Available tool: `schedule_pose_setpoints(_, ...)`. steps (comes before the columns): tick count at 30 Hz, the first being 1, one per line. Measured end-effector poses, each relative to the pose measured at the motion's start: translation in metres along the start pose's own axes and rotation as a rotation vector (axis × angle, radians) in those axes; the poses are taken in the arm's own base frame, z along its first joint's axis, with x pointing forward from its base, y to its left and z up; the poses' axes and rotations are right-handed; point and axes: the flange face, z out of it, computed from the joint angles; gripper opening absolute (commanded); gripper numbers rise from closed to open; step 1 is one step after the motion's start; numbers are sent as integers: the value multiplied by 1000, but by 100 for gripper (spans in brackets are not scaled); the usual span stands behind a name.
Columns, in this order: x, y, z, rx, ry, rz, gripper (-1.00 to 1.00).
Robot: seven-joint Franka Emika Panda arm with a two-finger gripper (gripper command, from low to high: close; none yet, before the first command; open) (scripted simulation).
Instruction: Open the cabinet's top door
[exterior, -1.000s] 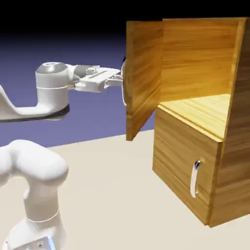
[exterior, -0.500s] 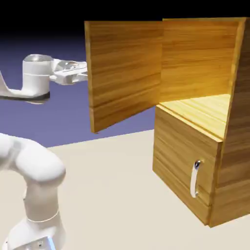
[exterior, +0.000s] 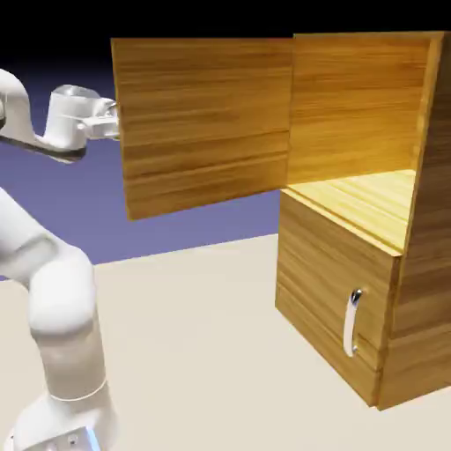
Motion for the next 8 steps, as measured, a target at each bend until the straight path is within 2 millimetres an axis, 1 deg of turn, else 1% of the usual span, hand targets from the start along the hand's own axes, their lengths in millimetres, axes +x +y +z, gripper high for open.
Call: schedule_pose_setpoints(8,11,11,-35,68,-69,0,-100)
